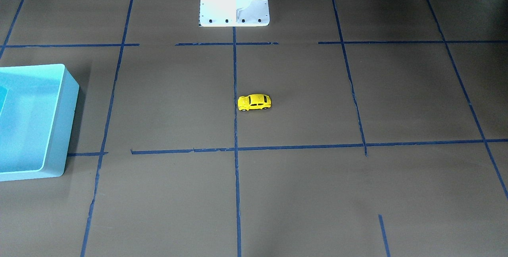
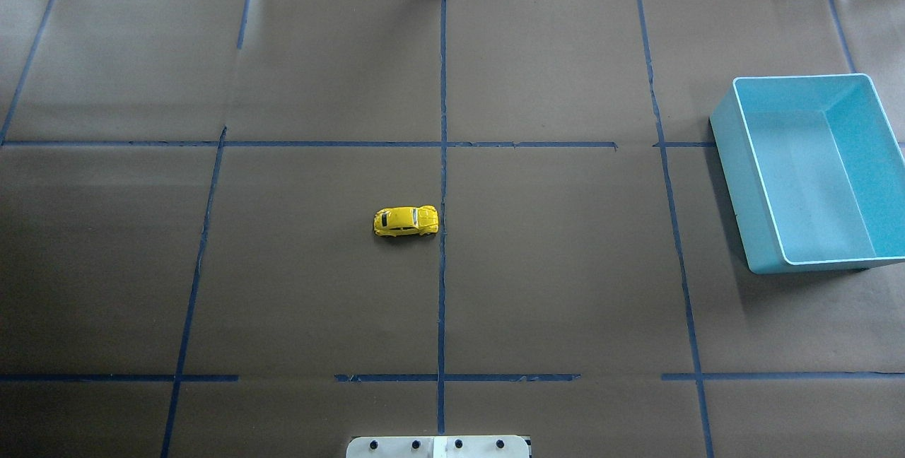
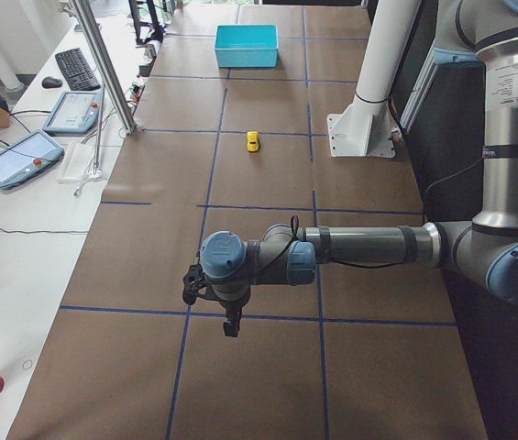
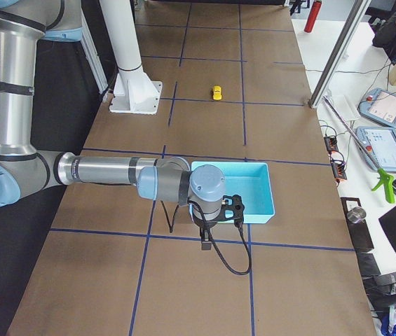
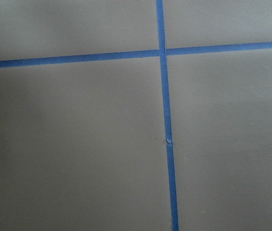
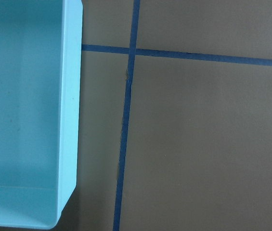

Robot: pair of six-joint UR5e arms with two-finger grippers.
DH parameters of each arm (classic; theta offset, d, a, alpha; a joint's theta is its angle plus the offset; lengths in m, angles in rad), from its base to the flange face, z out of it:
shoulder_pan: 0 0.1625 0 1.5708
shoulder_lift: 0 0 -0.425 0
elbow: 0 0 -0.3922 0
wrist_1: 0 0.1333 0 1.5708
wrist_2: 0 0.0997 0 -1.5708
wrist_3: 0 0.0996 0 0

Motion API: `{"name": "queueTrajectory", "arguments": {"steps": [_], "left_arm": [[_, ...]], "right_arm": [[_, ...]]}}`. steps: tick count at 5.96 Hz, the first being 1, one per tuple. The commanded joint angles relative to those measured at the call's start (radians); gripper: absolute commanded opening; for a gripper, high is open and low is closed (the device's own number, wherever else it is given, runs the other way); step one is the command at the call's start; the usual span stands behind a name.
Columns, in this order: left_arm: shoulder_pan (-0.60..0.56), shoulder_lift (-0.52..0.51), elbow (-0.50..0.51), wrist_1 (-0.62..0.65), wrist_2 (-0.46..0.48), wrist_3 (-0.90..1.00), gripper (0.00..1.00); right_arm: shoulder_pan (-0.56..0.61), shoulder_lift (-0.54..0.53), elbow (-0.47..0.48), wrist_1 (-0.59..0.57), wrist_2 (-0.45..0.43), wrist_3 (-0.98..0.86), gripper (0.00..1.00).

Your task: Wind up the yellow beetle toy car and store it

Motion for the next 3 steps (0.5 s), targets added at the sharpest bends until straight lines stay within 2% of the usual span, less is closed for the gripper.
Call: {"name": "queueTrajectory", "arguments": {"steps": [1,3], "left_arm": [[0.001,-0.002,0.001,0.000,-0.001,0.003,1.00],[0.000,0.001,-0.002,0.002,-0.001,0.003,1.00]], "right_arm": [[0.006,-0.002,0.001,0.002,-0.002,0.000,1.00],[0.019,-0.014,0.010,0.002,0.001,-0.002,1.00]]}}
